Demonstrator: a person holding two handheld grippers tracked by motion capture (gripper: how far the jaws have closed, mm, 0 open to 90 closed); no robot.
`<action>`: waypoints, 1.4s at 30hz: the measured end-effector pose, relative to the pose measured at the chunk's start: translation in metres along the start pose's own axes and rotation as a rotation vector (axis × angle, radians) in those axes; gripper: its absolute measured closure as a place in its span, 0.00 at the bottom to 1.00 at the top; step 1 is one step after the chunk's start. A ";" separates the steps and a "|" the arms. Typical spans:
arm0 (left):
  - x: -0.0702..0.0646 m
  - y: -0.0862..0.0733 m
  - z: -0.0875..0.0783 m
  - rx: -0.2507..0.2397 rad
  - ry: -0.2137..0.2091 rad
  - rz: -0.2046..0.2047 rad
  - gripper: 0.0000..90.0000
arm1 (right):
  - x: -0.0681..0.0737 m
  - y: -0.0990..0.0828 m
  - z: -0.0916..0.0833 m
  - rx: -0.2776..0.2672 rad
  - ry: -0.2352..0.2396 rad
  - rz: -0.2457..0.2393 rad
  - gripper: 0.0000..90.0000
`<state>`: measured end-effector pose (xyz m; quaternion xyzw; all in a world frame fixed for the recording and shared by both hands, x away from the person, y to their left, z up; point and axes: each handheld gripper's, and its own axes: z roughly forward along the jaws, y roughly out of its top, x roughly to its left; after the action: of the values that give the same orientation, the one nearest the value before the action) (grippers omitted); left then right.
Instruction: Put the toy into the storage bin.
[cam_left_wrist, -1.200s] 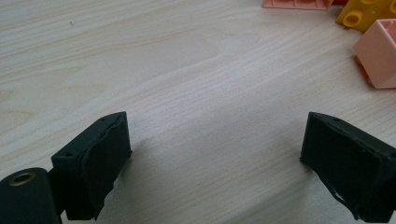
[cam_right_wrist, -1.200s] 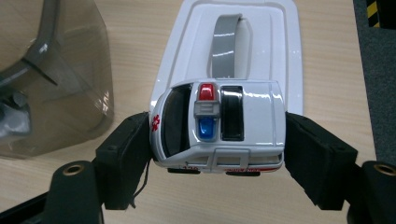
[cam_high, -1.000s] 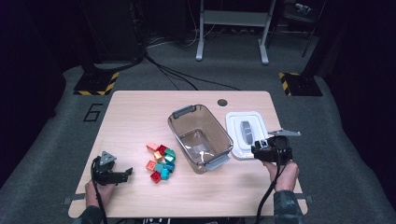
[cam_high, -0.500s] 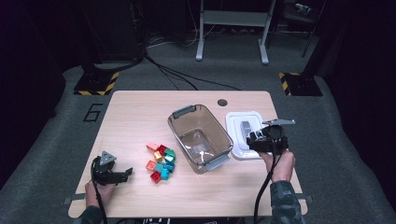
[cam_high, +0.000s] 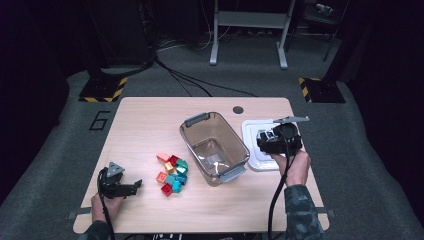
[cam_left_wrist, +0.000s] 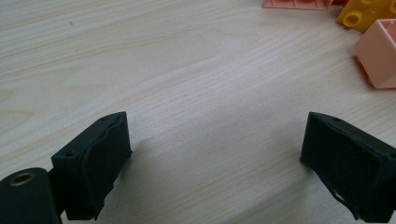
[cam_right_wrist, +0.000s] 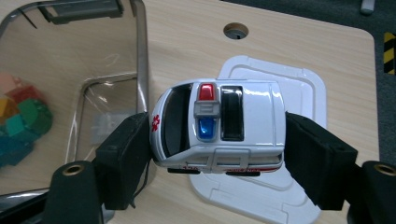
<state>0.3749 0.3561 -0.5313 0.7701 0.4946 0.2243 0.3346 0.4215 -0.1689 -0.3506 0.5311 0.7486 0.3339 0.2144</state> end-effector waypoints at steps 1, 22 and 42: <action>0.000 0.000 0.000 0.000 0.000 0.001 0.09 | 0.002 0.002 0.001 -0.005 0.010 -0.013 0.29; 0.000 0.000 0.000 0.000 0.000 0.000 0.09 | 0.063 0.005 0.034 0.091 0.150 -0.150 0.29; 0.000 0.000 0.000 0.002 0.002 0.001 0.09 | 0.078 -0.007 0.042 0.202 0.176 -0.217 0.28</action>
<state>0.3748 0.3561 -0.5311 0.7706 0.4947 0.2246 0.3333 0.4187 -0.0857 -0.3815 0.4346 0.8472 0.2773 0.1283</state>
